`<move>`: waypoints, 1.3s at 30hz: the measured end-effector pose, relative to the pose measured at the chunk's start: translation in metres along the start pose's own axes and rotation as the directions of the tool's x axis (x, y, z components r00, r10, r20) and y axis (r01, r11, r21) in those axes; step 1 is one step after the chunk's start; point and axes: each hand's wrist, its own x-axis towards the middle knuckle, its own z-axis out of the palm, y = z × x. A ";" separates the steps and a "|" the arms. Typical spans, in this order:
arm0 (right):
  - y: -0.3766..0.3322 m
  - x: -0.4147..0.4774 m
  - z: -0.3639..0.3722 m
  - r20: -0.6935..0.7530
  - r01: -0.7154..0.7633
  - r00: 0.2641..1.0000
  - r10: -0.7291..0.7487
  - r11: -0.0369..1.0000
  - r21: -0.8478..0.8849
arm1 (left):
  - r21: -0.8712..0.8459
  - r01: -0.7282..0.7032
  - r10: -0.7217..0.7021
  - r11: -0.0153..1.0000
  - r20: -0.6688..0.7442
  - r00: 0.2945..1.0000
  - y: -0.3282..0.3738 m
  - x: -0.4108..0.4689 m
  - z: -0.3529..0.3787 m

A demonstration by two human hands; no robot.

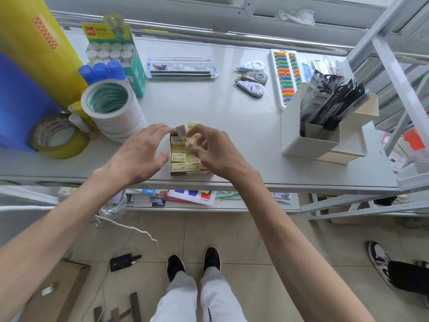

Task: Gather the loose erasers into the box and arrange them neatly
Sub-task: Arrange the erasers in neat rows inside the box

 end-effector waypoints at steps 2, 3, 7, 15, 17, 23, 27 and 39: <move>0.001 0.000 0.000 0.000 -0.021 1.000 0.021 0.999 -0.031 | 0.002 -0.009 0.009 1.000 0.004 1.000 0.000 0.000 0.000; 0.001 0.000 0.001 -0.003 -0.026 1.000 0.026 0.998 -0.056 | 0.003 -0.012 0.012 1.000 0.003 1.000 0.000 0.000 0.000; 0.004 0.002 0.007 0.008 -0.032 0.999 0.032 0.996 -0.084 | 0.009 -0.002 0.002 1.000 0.000 1.000 -0.001 0.000 -0.002; 0.009 0.007 0.011 0.045 0.008 0.999 -0.003 0.993 -0.116 | 0.002 0.009 -0.009 1.000 0.000 1.000 -0.001 0.002 -0.003; 0.005 0.007 0.003 -0.014 -0.014 1.000 0.014 1.000 -0.027 | 0.001 0.009 -0.009 1.000 0.001 1.000 0.000 0.003 -0.003; 0.011 0.007 -0.020 -0.207 -0.166 0.965 0.163 0.986 0.005 | -0.007 -0.001 0.001 1.000 -0.003 1.000 0.001 0.004 -0.002; 0.018 0.002 -0.018 -0.106 -0.191 0.978 0.179 0.975 -0.112 | -0.015 0.005 -0.005 1.000 -0.003 1.000 0.002 0.004 -0.001; 0.019 -0.002 -0.013 -0.102 -0.047 0.994 0.043 0.998 -0.033 | -0.024 0.021 -0.021 0.999 0.002 1.000 0.004 0.008 0.001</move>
